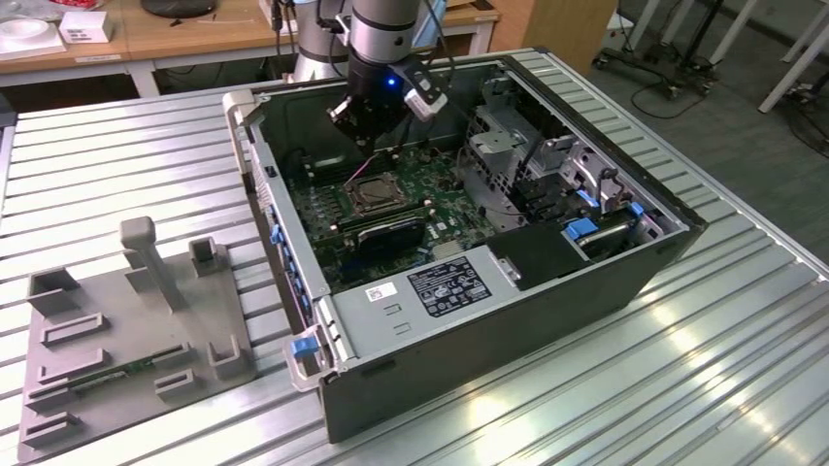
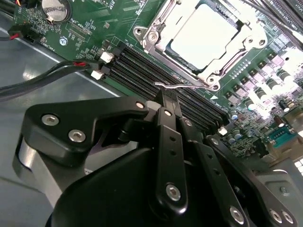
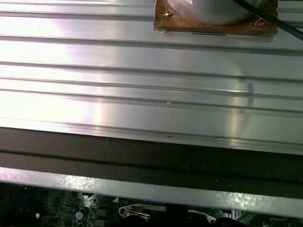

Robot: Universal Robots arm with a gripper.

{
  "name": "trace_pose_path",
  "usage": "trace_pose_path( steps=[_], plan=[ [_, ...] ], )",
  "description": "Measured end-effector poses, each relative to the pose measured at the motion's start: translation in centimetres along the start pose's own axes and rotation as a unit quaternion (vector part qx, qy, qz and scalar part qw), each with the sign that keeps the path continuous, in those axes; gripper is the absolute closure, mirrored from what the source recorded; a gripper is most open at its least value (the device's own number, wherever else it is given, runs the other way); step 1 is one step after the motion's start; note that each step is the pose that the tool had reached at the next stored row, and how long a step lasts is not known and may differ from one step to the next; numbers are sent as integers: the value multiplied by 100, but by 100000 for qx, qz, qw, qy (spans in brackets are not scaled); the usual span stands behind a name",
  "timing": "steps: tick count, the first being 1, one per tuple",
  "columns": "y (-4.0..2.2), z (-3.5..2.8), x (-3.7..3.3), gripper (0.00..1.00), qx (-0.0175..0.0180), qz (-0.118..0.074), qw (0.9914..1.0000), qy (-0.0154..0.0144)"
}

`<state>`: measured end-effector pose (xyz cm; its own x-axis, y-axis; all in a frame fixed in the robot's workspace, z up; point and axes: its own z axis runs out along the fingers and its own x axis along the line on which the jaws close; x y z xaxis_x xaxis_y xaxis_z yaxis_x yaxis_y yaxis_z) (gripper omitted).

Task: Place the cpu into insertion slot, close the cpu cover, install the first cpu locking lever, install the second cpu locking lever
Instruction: 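Install the first cpu locking lever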

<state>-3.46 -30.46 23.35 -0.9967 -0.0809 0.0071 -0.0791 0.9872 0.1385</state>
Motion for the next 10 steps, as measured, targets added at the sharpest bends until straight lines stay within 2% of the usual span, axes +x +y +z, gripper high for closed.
trace_pose_path(
  steps=[6,10],
  plan=[
    [-23,16,-18,89,4,-4,100000,5],
    [-32,58,-37,89,9,-4,100000,10]
  ],
)
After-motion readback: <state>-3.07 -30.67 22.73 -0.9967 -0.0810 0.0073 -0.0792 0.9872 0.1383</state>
